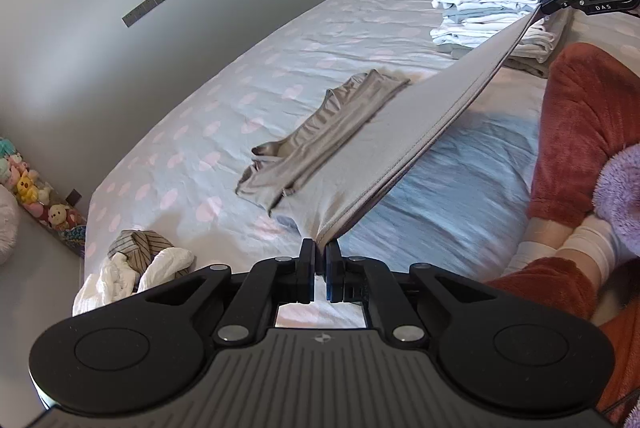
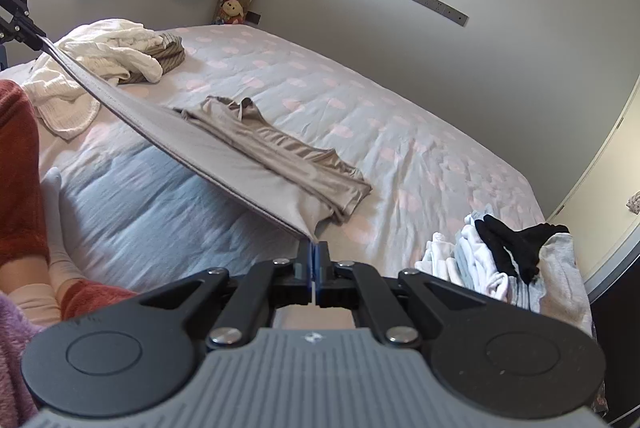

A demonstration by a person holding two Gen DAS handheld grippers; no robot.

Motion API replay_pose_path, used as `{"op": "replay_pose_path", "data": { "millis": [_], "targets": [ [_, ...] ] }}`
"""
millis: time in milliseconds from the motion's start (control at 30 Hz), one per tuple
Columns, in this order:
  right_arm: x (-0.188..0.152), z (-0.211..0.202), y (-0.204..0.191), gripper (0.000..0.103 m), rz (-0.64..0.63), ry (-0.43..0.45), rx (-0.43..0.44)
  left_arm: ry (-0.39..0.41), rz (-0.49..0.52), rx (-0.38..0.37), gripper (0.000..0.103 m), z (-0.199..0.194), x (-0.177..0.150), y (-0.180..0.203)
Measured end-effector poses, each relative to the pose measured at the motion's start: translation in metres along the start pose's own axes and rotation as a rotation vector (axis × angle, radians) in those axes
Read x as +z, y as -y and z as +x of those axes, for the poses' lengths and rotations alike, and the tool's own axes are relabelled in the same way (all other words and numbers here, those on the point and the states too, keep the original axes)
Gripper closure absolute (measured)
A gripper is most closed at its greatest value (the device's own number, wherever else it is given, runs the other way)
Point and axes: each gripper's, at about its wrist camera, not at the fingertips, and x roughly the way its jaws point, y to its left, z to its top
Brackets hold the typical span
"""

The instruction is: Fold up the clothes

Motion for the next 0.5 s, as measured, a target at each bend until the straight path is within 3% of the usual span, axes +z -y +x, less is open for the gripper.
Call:
{"op": "replay_pose_path", "data": {
  "millis": [267, 500],
  "targets": [
    [-0.004, -0.038, -0.009, 0.102, 0.002, 0.017, -0.012, 0.012, 0.012, 0.004, 0.1, -0.03, -0.006, 0.012],
    [0.01, -0.015, -0.004, 0.102, -0.005, 0.02, -0.025, 0.008, -0.009, 0.018, 0.1, -0.003, 0.002, -0.005]
  ]
}}
